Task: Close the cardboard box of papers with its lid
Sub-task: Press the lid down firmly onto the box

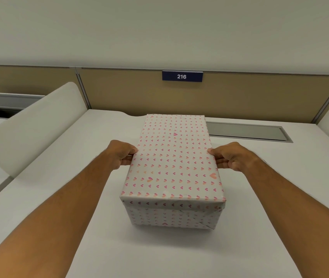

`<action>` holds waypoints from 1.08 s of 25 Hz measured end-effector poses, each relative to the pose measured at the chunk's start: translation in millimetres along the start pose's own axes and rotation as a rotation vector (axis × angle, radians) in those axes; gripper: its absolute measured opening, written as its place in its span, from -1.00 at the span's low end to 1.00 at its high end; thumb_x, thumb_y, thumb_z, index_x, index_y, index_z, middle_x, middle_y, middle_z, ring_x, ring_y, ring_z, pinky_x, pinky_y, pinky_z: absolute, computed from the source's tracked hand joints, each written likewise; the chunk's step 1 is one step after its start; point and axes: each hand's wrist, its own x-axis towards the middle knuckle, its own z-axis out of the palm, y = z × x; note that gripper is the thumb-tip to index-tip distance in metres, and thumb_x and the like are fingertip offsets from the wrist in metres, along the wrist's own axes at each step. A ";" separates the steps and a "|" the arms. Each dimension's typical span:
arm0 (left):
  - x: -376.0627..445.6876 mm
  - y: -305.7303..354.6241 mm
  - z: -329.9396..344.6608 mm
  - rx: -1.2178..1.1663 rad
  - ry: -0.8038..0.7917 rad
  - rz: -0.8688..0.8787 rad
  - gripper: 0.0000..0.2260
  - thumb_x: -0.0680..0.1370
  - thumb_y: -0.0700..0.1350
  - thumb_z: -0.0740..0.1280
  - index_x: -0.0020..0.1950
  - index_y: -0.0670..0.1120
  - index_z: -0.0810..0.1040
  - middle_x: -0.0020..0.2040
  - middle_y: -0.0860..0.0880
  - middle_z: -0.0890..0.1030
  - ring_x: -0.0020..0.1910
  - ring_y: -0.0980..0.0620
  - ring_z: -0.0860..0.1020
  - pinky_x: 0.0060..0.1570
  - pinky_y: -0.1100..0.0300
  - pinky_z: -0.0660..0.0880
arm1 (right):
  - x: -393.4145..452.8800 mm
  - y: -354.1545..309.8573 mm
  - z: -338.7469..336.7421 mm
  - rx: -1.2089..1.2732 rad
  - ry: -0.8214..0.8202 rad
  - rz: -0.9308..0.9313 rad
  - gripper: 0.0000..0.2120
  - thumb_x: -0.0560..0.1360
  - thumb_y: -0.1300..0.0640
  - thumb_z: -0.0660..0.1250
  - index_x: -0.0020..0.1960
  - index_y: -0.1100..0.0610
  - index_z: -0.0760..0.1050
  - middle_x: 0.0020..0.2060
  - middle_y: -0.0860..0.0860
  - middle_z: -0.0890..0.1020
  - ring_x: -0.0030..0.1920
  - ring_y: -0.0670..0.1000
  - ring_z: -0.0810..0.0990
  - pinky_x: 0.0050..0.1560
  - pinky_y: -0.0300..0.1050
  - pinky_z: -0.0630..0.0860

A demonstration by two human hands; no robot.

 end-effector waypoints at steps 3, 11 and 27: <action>-3.2 6.6 -7.7 -0.017 0.036 -0.009 -0.94 0.52 -0.24 0.41 -0.08 -0.21 0.56 -0.14 -0.12 0.63 -0.22 -0.08 0.64 -0.39 0.08 0.57 | 3.4 -10.8 3.6 -0.015 -0.030 -0.015 -0.81 0.44 0.18 0.48 -0.05 0.27 0.55 -0.16 0.16 0.71 -0.23 0.12 0.72 -0.32 0.04 0.66; -6.7 13.6 -53.3 -0.054 0.145 -0.012 -0.96 0.53 -0.24 0.40 -0.09 -0.20 0.57 -0.13 -0.12 0.64 -0.22 -0.07 0.64 -0.38 0.08 0.57 | 11.2 -48.3 38.0 -0.037 -0.145 -0.090 -0.81 0.46 0.17 0.47 -0.04 0.27 0.54 -0.14 0.16 0.72 -0.21 0.12 0.73 -0.26 0.05 0.67; 164.0 33.5 -259.4 -0.006 0.190 -0.022 -0.94 0.53 -0.21 0.41 -0.06 -0.19 0.59 -0.14 -0.10 0.60 -0.23 -0.07 0.61 -0.38 0.11 0.53 | 83.9 -150.1 279.5 0.010 -0.105 -0.100 -0.78 0.47 0.19 0.46 0.03 0.28 0.54 -0.12 0.15 0.70 -0.19 0.11 0.71 -0.23 0.03 0.66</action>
